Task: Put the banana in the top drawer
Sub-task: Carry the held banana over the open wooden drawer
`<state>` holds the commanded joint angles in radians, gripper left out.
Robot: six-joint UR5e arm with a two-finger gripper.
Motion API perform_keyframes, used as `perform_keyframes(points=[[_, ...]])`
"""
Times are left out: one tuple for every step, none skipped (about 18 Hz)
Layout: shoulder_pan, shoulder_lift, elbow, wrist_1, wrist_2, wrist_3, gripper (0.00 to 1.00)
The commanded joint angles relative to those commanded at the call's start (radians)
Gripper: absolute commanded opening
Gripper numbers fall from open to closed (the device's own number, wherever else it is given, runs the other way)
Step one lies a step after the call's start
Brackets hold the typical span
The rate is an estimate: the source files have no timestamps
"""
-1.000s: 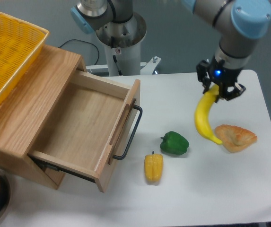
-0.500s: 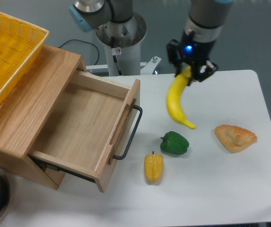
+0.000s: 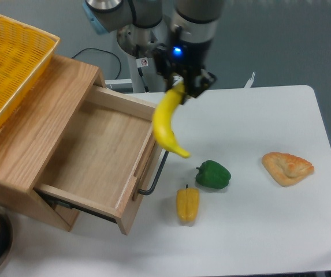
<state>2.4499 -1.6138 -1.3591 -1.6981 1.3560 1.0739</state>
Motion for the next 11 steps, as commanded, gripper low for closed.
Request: perform_keyframes(points=[[-0.014, 0.003, -0.002, -0.002, 0.003, -0.017, 0.38], [-0.032, 0.002, -0.002, 0.000, 0.005, -0.034, 0.38], [-0.046, -0.001, -0.002, 0.000, 0.006, -0.046, 0.38], [-0.058, -0.006, -0.002, 0.000, 0.008, -0.052, 0.38], [-0.072, -0.012, -0.003, 0.000, 0.008, -0.058, 0.38], [-0.083, -0.020, -0.005, 0.002, 0.009, -0.066, 0.38], [-0.095, -0.028, -0.008, 0.003, 0.014, -0.075, 0.38], [-0.109, -0.032, -0.011, 0.006, 0.024, -0.086, 0.38], [-0.124, -0.034, -0.012, 0.008, 0.038, -0.094, 0.38], [-0.134, -0.040, -0.015, 0.009, 0.043, -0.098, 0.38], [-0.140, -0.044, -0.015, 0.009, 0.044, -0.106, 0.38]])
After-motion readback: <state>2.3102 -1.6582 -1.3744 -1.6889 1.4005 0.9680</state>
